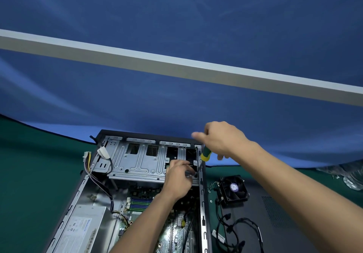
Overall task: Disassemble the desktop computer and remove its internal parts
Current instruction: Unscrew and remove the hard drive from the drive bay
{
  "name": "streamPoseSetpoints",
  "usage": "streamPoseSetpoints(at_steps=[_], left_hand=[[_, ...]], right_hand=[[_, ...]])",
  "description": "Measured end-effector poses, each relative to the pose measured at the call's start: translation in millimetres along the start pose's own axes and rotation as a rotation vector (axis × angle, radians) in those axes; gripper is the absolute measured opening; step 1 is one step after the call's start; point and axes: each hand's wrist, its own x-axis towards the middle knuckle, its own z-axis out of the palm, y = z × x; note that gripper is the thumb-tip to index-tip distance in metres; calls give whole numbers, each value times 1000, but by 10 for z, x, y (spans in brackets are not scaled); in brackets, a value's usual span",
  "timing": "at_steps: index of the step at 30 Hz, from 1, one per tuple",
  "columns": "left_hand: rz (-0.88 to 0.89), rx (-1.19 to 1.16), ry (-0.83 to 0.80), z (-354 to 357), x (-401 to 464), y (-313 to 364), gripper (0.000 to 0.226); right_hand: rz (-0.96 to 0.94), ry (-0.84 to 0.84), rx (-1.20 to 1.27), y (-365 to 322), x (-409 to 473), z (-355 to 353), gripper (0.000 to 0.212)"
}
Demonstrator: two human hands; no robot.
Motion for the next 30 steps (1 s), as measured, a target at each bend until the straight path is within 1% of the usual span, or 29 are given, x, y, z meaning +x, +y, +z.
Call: streamPoseSetpoints(at_steps=[2, 3, 5, 7, 8, 10, 12, 14, 15, 16, 18, 20, 23, 24, 25, 27, 28, 29, 30], left_hand=[[22, 31, -6, -3, -2, 2, 25], [31, 36, -8, 0, -1, -2, 25], [20, 32, -7, -5, -3, 2, 26], [4, 22, -6, -6, -2, 5, 27], [4, 24, -9, -8, -2, 7, 27], [12, 35, -19, -24, -8, 21, 26], [12, 39, -22, -29, -8, 33, 26], [-10, 22, -11, -30, -12, 39, 26], [-21, 11, -5, -29, -11, 37, 26], [-21, 10, -4, -28, -11, 37, 26], [-3, 22, -14, -27, -8, 36, 26], [-9, 24, -18, -22, -7, 34, 27], [-35, 10, -6, -19, 0, 33, 28], [-28, 14, -9, -20, 4, 37, 27], [-16, 19, -14, -25, 7, 40, 26], [-7, 18, -17, -29, 11, 45, 25], [-15, 12, -15, -26, 7, 47, 25], [-26, 3, -11, -24, 5, 47, 25], [-35, -4, -9, -20, 4, 47, 26]], right_hand=[[-28, -9, 27, -21, 30, 18, 14], [-44, -30, 31, -37, 31, 15, 11], [-32, -40, -38, -64, 23, 17, 16], [6, 13, -120, -65, 14, 29, 28], [2, 19, -98, -57, 21, 36, 25], [-36, -21, -9, -36, 30, 3, 9], [-77, -91, -15, -39, 19, -36, 21], [-67, -52, -74, -38, 19, -26, 21], [-45, -30, -87, -46, 23, -16, 28], [-34, -10, -83, -45, 35, -10, 28], [-52, -26, -73, -53, 64, -14, 18], [-67, -59, -78, -62, 60, -32, 25], [-29, 48, -144, -19, 38, 5, 28], [-44, 59, -111, 10, 51, 23, 24], [-74, 39, -60, 21, 51, 19, 20], [-107, -40, -2, 16, 43, -13, 29], [-97, -44, -40, 18, 44, -15, 27], [-88, 0, -105, 17, 42, -10, 22], [-73, 42, -171, 14, 41, 2, 23]])
